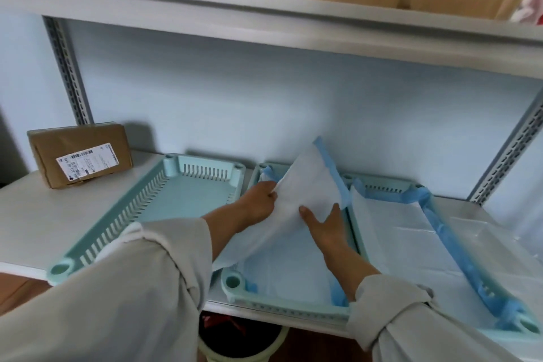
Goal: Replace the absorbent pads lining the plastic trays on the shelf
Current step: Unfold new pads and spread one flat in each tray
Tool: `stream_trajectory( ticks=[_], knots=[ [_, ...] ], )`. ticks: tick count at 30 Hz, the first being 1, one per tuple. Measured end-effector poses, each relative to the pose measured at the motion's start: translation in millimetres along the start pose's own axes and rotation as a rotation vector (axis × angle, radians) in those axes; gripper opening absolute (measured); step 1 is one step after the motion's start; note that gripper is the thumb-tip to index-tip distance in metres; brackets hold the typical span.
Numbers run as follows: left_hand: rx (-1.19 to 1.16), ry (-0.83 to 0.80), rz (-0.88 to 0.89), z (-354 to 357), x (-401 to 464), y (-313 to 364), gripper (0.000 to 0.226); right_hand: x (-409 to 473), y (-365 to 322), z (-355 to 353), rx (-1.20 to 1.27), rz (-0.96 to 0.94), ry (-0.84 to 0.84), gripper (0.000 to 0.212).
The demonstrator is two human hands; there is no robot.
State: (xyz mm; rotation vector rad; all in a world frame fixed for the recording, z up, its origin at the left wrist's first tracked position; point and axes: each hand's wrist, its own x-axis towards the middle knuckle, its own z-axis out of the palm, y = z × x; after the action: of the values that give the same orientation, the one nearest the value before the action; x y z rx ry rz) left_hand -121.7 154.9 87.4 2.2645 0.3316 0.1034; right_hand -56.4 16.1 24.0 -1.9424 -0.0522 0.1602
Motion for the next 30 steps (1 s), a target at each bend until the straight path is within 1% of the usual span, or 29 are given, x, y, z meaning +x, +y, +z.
stream_trajectory(
  ticks=[1, 3, 6, 8, 9, 11, 13, 15, 16, 18, 19, 20, 21, 22, 23, 24, 25, 27, 28, 30],
  knots=[
    [-0.084, -0.005, 0.014, -10.1, -0.2, 3.6, 0.033, -2.1, 2.2, 6.2, 0.076, 0.046, -0.062, 0.098],
    [-0.251, -0.006, 0.034, -30.3, 0.1, 10.2, 0.033, -6.3, 3.3, 14.3, 0.207, 0.131, -0.129, 0.099],
    [-0.474, 0.088, 0.046, -64.5, 5.3, 17.0, 0.027, -6.7, 3.7, 23.0, 0.355, 0.224, -0.191, 0.107],
    [-0.551, 0.132, 0.044, -85.7, 8.5, 14.9, 0.025, -5.1, -0.9, 32.6, 0.433, 0.239, -0.246, 0.115],
    [-0.572, 0.139, 0.041, -91.9, 10.1, 13.3, 0.026, -2.9, -3.4, 36.4, 0.464, 0.239, -0.276, 0.114],
    [-0.572, 0.184, 0.012, -101.0, 11.3, 3.7, 0.029, -0.4, -13.8, 49.4, 0.522, 0.223, -0.374, 0.098],
    [-0.528, 0.239, -0.022, -101.0, 13.6, -9.5, 0.031, 0.7, -22.6, 61.3, 0.558, 0.208, -0.487, 0.088],
    [-0.520, 0.259, -0.047, -96.6, 11.9, -23.2, 0.032, -2.3, -30.1, 74.8, 0.582, 0.185, -0.556, 0.076],
    [-0.520, 0.259, -0.066, -94.2, 11.1, -29.0, 0.030, -3.9, -32.9, 80.7, 0.592, 0.172, -0.546, 0.068],
    [-0.520, 0.232, -0.114, -92.8, 9.1, -41.5, 0.023, -5.8, -37.7, 94.3, 0.560, 0.175, -0.416, 0.059],
    [-0.527, 0.172, -0.122, -94.2, 6.0, -45.8, 0.022, -5.9, -41.0, 98.2, 0.515, 0.183, -0.325, 0.057],
    [-0.530, 0.078, -0.133, -97.6, 2.1, -50.0, 0.026, -4.3, -45.5, 101.8, 0.467, 0.177, -0.241, 0.055],
    [-0.522, -0.020, -0.165, -102.7, -0.8, -55.6, 0.033, -2.5, -52.7, 106.6, 0.416, 0.165, -0.168, 0.051],
    [-0.483, -0.087, -0.221, -107.2, -2.7, -60.8, 0.045, 0.3, -59.5, 109.4, 0.377, 0.153, -0.108, 0.046],
    [-0.410, -0.098, -0.287, -110.6, -2.9, -67.3, 0.058, 3.2, -65.5, 111.9, 0.340, 0.137, -0.061, 0.042],
    [-0.293, -0.040, -0.337, -114.5, -0.3, -76.5, 0.067, 5.4, -71.8, 116.1, 0.282, 0.109, -0.036, 0.039],
    [-0.154, 0.064, -0.349, -119.6, 2.3, -85.2, 0.071, 6.4, -77.7, 122.2, 0.215, 0.062, -0.037, 0.038],
    [0.106, 0.269, -0.290, -132.2, 8.8, -102.5, 0.066, 6.5, -89.6, 140.1, 0.083, -0.051, -0.100, 0.044],
    [0.201, 0.339, -0.256, -138.5, 10.7, -109.4, 0.063, 6.2, -95.1, 147.2, 0.047, -0.092, -0.151, 0.050],
    [0.317, 0.404, -0.250, -153.5, 11.1, -127.6, 0.061, 6.4, -104.7, 164.1, 0.038, -0.131, -0.246, 0.058]
  ],
)
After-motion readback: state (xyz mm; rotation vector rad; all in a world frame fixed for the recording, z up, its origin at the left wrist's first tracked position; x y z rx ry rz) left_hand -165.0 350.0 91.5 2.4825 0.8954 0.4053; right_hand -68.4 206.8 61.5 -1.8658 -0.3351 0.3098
